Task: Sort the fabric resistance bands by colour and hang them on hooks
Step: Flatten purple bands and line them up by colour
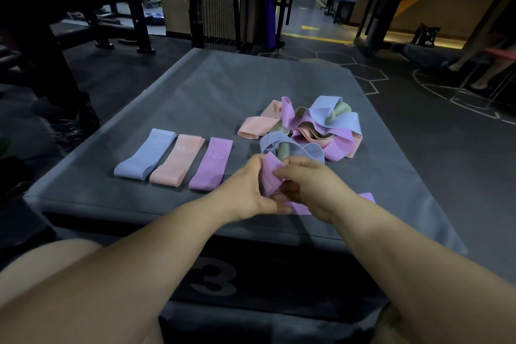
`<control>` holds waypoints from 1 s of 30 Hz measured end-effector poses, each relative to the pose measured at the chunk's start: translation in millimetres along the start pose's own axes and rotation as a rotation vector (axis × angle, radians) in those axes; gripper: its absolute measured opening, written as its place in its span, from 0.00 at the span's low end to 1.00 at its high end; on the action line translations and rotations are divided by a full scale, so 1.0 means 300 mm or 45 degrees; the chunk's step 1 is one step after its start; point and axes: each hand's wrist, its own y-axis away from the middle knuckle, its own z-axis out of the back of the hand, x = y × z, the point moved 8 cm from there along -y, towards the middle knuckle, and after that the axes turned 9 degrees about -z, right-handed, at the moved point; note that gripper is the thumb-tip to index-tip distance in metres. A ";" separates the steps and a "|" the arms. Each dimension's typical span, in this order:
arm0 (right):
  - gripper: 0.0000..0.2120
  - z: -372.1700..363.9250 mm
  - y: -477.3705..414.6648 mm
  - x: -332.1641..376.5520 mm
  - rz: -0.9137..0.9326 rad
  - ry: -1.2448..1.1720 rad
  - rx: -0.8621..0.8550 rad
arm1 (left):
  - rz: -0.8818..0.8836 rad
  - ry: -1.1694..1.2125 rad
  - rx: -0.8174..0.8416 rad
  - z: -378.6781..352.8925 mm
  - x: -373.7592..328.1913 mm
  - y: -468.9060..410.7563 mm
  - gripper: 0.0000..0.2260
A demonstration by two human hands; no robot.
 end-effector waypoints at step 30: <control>0.05 0.630 0.158 -0.037 -0.186 0.602 -0.721 | -0.216 -0.604 -0.031 -0.177 -0.048 -0.064 0.28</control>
